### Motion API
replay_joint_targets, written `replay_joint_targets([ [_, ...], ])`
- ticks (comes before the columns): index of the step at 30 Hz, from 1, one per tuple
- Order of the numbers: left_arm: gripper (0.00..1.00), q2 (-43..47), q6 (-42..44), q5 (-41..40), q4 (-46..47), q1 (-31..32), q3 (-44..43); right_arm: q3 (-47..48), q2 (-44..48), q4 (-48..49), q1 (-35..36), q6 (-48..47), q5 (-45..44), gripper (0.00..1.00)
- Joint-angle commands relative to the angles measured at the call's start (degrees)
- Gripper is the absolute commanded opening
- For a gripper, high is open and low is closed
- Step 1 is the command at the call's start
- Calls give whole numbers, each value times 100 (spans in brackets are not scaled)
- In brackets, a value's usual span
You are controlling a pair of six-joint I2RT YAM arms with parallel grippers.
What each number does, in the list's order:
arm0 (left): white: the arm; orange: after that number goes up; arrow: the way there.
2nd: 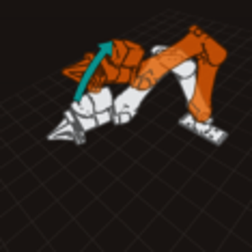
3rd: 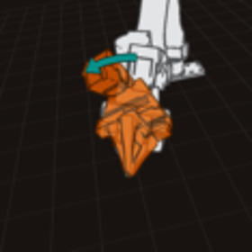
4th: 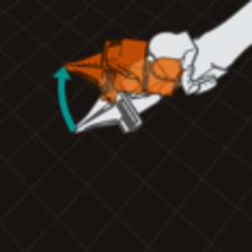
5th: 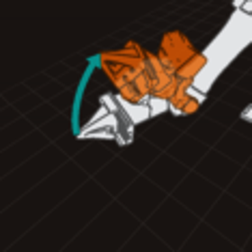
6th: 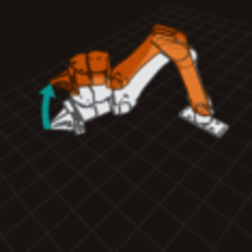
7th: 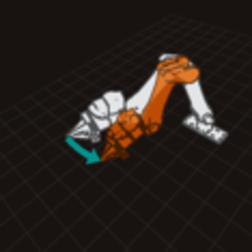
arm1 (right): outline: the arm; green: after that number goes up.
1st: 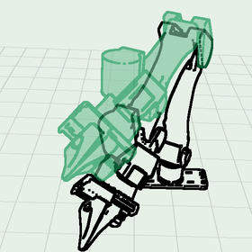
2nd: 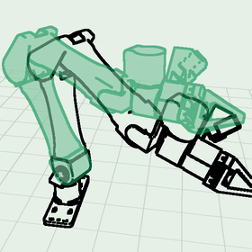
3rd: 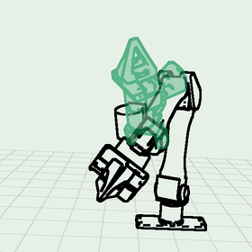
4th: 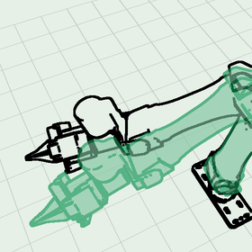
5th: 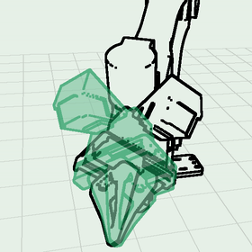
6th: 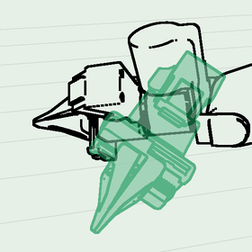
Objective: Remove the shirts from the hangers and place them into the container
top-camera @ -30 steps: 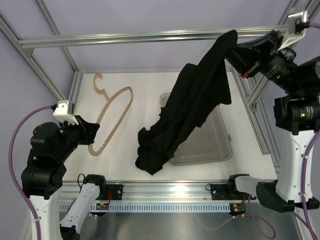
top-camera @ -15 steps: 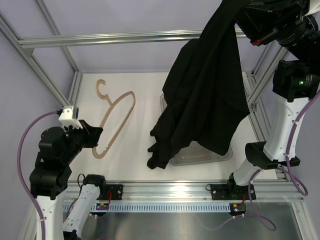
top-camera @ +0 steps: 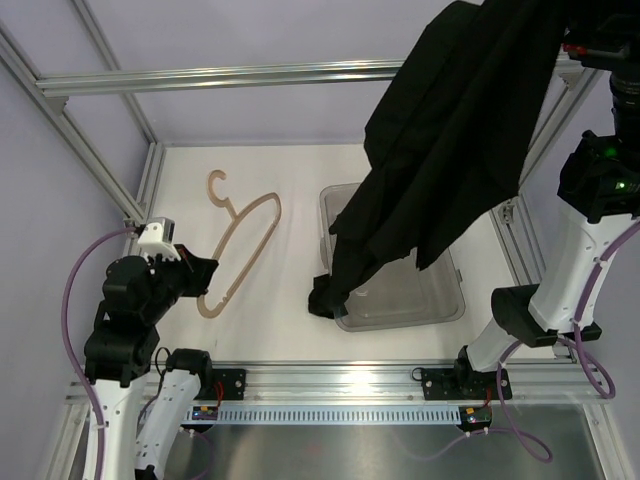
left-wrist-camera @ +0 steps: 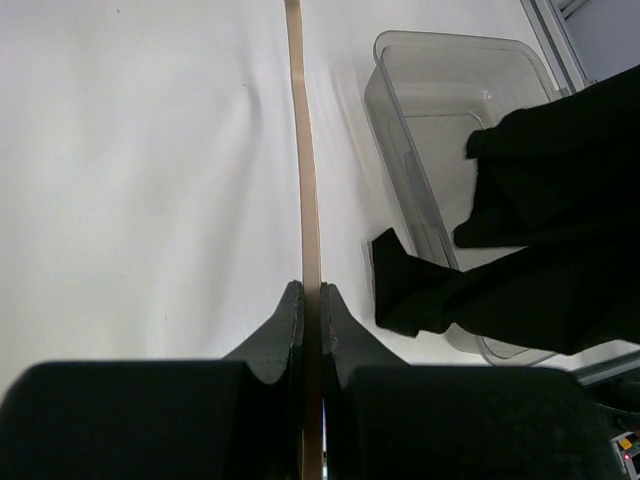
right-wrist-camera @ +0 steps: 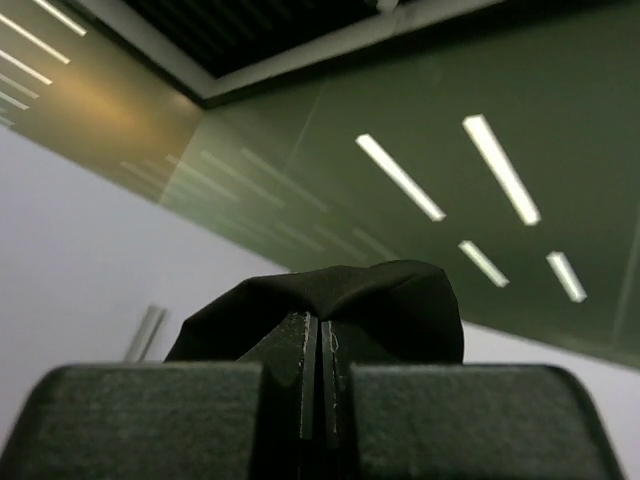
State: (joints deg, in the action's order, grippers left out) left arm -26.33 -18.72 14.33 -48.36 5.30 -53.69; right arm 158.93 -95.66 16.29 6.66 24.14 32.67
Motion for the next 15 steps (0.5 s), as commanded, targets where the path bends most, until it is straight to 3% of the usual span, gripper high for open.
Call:
replay_joint_targets([
  [1, 0, 49, -35, 132, 740, -3, 192, 506, -234, 532, 29, -814, -893, 0],
  [9, 0, 14, -140, 299, 1030, 6, 465, 481, -314, 1656, 29, -1209, -1552, 0],
  [15, 0, 22, -158, 422, 1039, -3, 430, 656, -252, 1869, 29, -1613, -1377, 0],
])
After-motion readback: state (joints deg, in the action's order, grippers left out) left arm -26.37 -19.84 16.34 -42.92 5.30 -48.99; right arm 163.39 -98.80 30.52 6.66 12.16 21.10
